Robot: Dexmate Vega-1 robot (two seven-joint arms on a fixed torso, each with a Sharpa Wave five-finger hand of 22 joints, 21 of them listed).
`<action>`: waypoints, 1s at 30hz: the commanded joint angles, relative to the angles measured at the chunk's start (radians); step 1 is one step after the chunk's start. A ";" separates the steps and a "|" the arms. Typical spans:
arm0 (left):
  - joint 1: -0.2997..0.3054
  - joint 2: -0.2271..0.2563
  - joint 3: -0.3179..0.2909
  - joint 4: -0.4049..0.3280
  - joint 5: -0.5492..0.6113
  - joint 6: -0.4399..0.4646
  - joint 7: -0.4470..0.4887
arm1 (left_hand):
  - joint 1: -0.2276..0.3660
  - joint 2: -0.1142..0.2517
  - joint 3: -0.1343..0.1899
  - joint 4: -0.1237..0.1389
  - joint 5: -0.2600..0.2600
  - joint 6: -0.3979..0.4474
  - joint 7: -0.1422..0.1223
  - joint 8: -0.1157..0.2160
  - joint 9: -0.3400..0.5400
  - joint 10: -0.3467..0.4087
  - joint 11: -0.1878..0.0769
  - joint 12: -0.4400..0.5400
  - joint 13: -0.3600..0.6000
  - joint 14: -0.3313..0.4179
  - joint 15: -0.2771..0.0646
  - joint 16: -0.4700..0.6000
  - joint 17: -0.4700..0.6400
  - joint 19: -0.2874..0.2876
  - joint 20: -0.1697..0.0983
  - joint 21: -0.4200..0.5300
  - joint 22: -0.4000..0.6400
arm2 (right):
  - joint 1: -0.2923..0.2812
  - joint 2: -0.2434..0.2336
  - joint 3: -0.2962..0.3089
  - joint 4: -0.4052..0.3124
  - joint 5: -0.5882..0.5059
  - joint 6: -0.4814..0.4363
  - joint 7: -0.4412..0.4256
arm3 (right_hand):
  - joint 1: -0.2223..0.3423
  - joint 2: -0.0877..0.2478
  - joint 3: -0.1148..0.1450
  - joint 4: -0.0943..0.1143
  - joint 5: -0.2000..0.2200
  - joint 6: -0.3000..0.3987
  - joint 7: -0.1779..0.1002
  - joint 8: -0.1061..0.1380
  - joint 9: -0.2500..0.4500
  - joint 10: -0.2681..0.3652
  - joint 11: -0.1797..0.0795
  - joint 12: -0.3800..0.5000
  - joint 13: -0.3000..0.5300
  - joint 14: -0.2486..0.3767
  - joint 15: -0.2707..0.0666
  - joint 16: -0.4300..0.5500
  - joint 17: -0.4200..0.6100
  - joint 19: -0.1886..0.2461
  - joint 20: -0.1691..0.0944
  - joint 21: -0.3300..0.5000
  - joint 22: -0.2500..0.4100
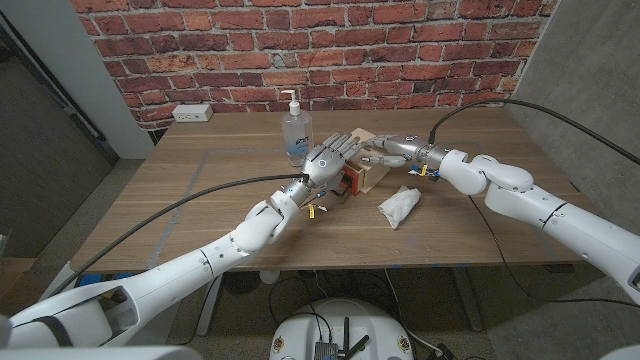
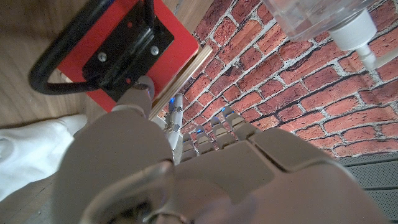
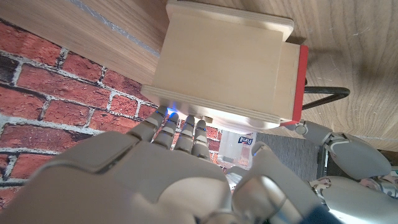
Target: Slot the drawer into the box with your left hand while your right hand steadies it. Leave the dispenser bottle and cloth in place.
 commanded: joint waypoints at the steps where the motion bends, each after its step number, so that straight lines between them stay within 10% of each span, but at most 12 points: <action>1: -0.029 -0.024 0.024 0.038 -0.019 0.007 0.026 | 0.010 -0.002 -0.001 0.003 0.001 0.006 -0.001 0.004 0.002 0.005 -0.003 0.007 0.002 0.004 -0.040 0.007 0.002 0.008 -0.088 0.004 0.000 | 0.007 0.004 -0.003 0.011 0.006 0.005 0.003 | -0.007 0.039 0.000 0.008 -0.002 0.006 0.008 0.006 0.001 0.003 0.000 0.003 0.003 0.008 -0.057 0.008 0.002 0.011 -0.061 0.006 0.005; 30: -0.091 -0.077 0.083 0.125 -0.052 0.026 0.077 | 0.017 -0.001 -0.002 0.002 0.002 0.009 0.002 0.003 0.002 0.004 0.001 0.006 0.002 0.006 -0.037 0.007 0.002 0.009 -0.086 0.004 0.000 | 0.023 0.002 -0.006 0.025 0.020 0.017 0.023 | -0.006 0.040 0.000 0.008 -0.001 0.009 0.010 0.007 0.001 0.009 0.004 0.004 0.003 0.012 -0.056 0.009 0.003 0.019 -0.062 0.007 0.005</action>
